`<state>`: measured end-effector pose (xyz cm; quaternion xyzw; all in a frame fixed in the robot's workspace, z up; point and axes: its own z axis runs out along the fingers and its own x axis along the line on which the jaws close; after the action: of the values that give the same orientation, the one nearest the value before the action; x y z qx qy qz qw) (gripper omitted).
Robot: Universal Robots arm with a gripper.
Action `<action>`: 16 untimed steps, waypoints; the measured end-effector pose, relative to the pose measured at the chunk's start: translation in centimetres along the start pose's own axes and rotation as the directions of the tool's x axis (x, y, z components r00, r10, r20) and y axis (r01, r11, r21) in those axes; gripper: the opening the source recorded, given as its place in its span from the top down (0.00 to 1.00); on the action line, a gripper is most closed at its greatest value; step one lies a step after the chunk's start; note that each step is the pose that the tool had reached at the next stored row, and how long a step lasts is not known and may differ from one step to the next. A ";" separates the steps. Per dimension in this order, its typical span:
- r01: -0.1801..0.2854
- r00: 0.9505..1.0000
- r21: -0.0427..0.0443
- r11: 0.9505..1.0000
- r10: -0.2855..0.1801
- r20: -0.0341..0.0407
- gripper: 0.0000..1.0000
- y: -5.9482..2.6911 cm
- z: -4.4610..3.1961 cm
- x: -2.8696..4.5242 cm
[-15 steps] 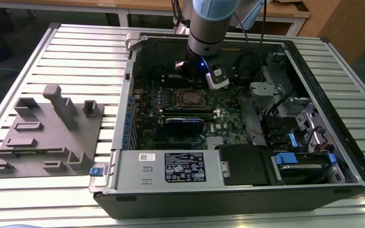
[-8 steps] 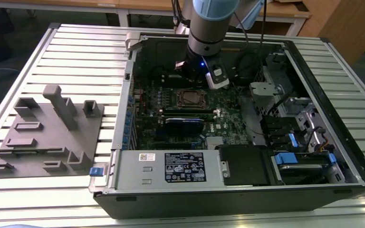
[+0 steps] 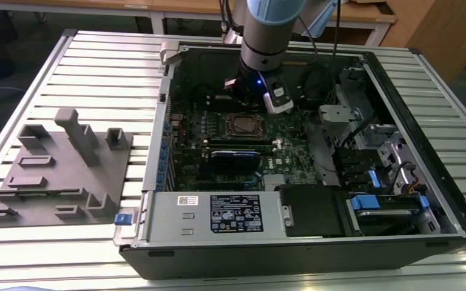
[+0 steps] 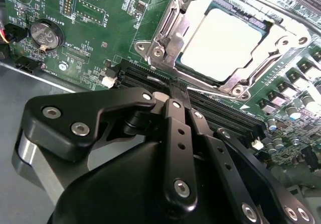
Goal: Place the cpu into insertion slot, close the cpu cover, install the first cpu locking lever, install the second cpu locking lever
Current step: 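Install the first cpu locking lever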
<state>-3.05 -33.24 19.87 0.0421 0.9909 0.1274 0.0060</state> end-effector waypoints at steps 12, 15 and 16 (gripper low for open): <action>-0.004 1.000 0.005 1.000 0.004 0.002 0.89 0.40 0.12 -0.09; -0.004 1.000 0.011 1.000 0.004 0.002 0.89 0.41 0.12 -0.21; -0.004 1.000 0.012 1.000 0.004 0.002 0.89 0.42 0.12 -0.23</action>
<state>-2.79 -32.82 19.86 0.0444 0.9916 0.1213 0.0066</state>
